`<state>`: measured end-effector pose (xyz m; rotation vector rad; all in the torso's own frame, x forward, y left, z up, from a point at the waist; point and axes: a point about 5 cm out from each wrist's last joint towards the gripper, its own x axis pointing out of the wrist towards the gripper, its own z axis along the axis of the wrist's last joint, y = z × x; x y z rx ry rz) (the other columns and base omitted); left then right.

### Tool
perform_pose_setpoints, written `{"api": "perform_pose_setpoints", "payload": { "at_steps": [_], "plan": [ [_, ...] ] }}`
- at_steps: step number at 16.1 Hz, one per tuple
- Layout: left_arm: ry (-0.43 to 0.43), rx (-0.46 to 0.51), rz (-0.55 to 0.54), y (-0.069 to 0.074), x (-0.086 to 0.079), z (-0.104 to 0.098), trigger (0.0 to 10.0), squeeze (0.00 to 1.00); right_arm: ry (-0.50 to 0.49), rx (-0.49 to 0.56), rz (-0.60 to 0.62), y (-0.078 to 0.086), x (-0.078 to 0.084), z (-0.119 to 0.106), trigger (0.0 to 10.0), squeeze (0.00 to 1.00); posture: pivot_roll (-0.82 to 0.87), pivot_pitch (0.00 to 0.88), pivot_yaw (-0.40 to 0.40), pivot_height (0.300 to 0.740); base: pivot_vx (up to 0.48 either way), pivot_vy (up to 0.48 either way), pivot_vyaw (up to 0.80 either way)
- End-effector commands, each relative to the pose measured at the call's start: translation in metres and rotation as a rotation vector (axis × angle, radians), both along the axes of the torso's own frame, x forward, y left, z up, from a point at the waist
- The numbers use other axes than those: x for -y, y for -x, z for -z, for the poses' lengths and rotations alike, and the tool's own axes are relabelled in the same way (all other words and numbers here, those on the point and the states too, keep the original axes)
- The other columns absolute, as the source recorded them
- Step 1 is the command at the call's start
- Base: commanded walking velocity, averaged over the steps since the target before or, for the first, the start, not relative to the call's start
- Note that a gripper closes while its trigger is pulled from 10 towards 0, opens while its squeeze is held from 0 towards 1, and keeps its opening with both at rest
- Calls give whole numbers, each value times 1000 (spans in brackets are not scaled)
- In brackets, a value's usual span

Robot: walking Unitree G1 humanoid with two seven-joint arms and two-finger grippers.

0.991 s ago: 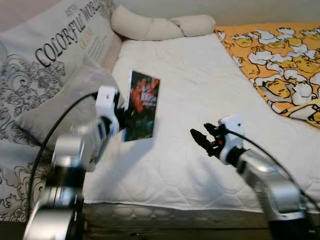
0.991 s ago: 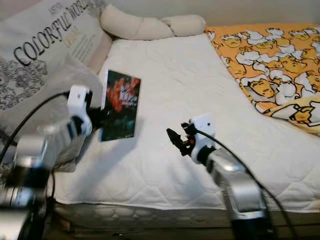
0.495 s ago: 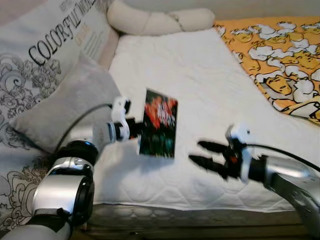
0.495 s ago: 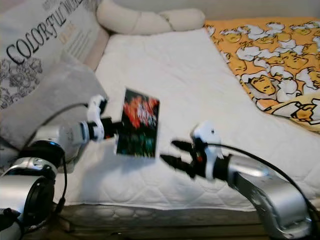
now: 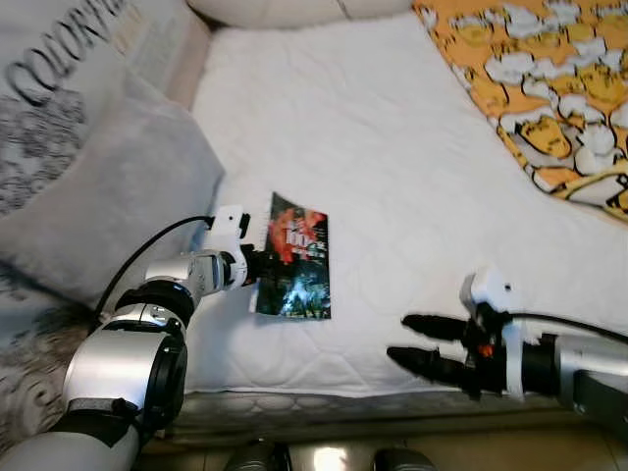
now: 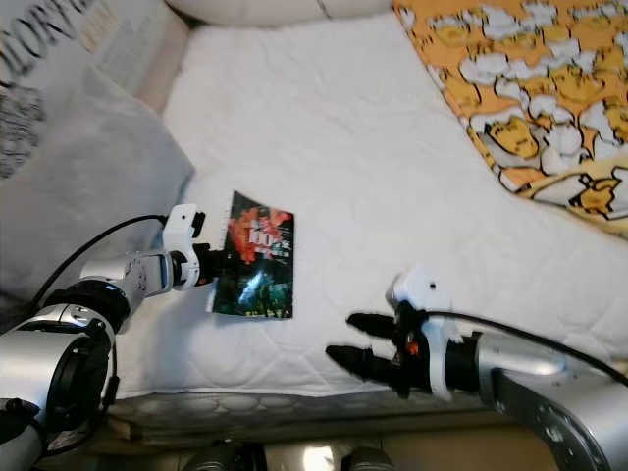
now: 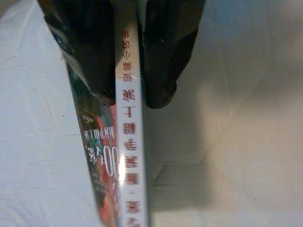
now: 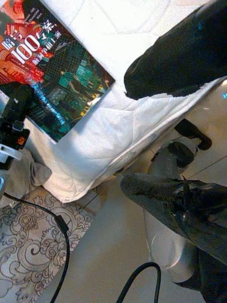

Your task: Clean up the room

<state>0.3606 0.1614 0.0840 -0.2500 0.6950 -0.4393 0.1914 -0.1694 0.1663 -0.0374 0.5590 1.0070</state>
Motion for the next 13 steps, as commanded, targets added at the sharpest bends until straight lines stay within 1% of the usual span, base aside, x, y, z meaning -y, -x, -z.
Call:
{"api": "perform_pose_setpoints", "payload": {
  "at_steps": [1,5,6,7,8,9,10,11,12,13],
  "plan": [
    [-19,32,0,-5,-2,-7,10000,1000,3,10,-3,4,0,-5,10000,0,-387,195,98,740,0,0,0],
    [-76,57,-2,-7,-5,-8,10000,1000,13,1,17,9,-1,-6,10000,0,-390,197,102,740,0,0,0],
    [-90,62,-9,-7,-8,-8,10000,1000,14,2,21,8,-1,-6,10000,0,-389,196,103,740,0,0,0],
    [-132,75,-11,-7,-14,-9,10000,1000,15,0,25,8,-1,-6,10000,0,-385,192,104,740,0,0,0],
    [-157,80,-7,-7,-17,-8,10000,1000,15,0,26,8,-1,-5,10000,0,-384,190,105,740,0,0,0],
    [-193,78,-4,-5,-24,-7,10000,1000,18,0,31,6,-1,-5,10000,0,-377,179,109,740,0,0,0],
    [-187,74,-6,-5,-25,-6,10000,1000,19,0,33,6,-1,-4,10000,0,-377,179,109,740,0,0,0],
    [-285,111,4,-5,-32,-7,10000,1000,24,0,41,4,-1,-3,10000,0,-368,165,113,740,0,0,0],
    [-335,142,-14,-7,-38,-9,10000,1000,29,3,53,1,-1,-2,10000,0,-362,158,115,740,0,0,0],
    [-319,147,-24,-8,-39,-11,10000,1000,33,0,66,-1,0,0,10000,0,-353,146,116,740,0,0,0]
  ]
}}
